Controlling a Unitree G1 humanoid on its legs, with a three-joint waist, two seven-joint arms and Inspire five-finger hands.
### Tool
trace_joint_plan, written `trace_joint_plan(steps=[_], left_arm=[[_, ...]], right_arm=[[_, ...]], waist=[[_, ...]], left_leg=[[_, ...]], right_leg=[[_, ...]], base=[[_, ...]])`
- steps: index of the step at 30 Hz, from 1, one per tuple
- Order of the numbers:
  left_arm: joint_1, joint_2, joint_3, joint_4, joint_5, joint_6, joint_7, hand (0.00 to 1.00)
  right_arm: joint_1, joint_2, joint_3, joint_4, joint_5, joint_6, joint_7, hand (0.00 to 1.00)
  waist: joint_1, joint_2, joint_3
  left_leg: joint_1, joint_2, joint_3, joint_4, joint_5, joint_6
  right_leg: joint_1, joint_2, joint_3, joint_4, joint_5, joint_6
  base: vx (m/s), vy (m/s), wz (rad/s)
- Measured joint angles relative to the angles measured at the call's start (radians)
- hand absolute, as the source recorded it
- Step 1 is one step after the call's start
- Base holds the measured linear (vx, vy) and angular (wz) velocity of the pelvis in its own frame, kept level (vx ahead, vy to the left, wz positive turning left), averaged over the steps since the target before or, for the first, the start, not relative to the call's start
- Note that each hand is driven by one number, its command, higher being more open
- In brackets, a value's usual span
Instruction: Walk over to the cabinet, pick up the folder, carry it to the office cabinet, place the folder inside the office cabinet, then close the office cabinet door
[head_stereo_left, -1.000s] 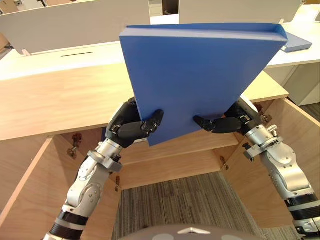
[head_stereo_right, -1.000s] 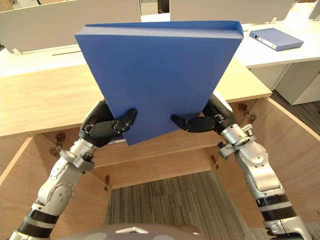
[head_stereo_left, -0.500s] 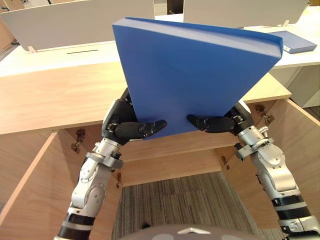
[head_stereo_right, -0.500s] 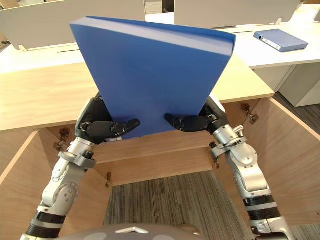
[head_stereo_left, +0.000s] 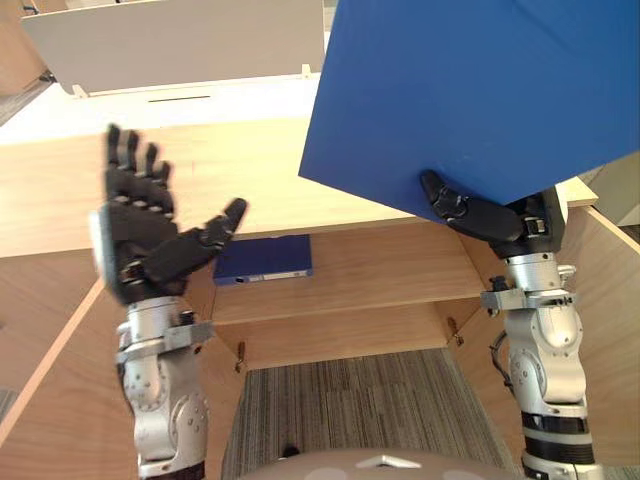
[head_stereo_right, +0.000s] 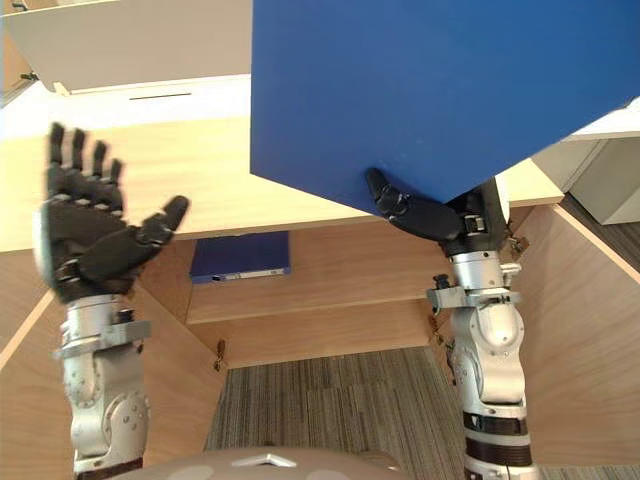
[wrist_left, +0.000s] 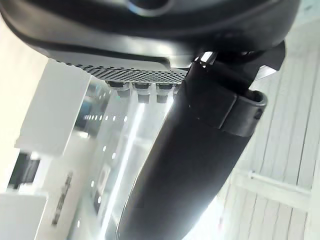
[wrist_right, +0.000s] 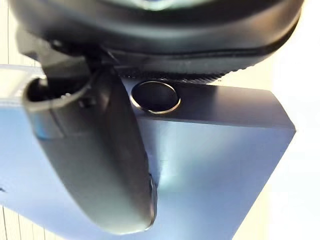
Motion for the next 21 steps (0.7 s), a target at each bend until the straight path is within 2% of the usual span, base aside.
trace_joint_plan(steps=[9, 16, 21], left_arm=[[0.114, -0.079, 0.022, 0.019, 0.133, -0.004, 0.065, 1.00], [0.148, -0.087, 0.017, 0.228, 0.211, 0.030, 0.070, 1.00], [0.175, -0.092, -0.027, 0.330, 0.247, 0.053, 0.088, 1.00]], right_arm=[[0.052, 0.040, 0.004, -0.021, -0.008, 0.000, 0.013, 0.00], [0.055, 0.036, 0.034, -0.021, -0.032, 0.000, 0.030, 0.00], [0.055, -0.003, 0.123, -0.022, -0.031, 0.000, 0.050, 0.00]], waist=[[0.019, -0.019, -0.009], [0.022, -0.022, -0.008], [0.030, -0.034, -0.006]], left_leg=[[-0.018, -0.011, -0.034, 0.000, 0.011, 0.006], [-0.030, -0.016, -0.063, -0.001, 0.023, 0.010], [-0.037, -0.016, -0.066, -0.001, 0.025, 0.010]], right_leg=[[0.002, -0.011, -0.040, 0.001, -0.001, 0.002], [0.003, -0.015, -0.070, 0.000, -0.004, 0.001], [-0.002, -0.015, -0.073, -0.002, -0.004, 0.000]], base=[[-0.02, 0.004, 0.13], [-0.04, 0.002, 0.12], [-0.01, 0.001, 0.01]])
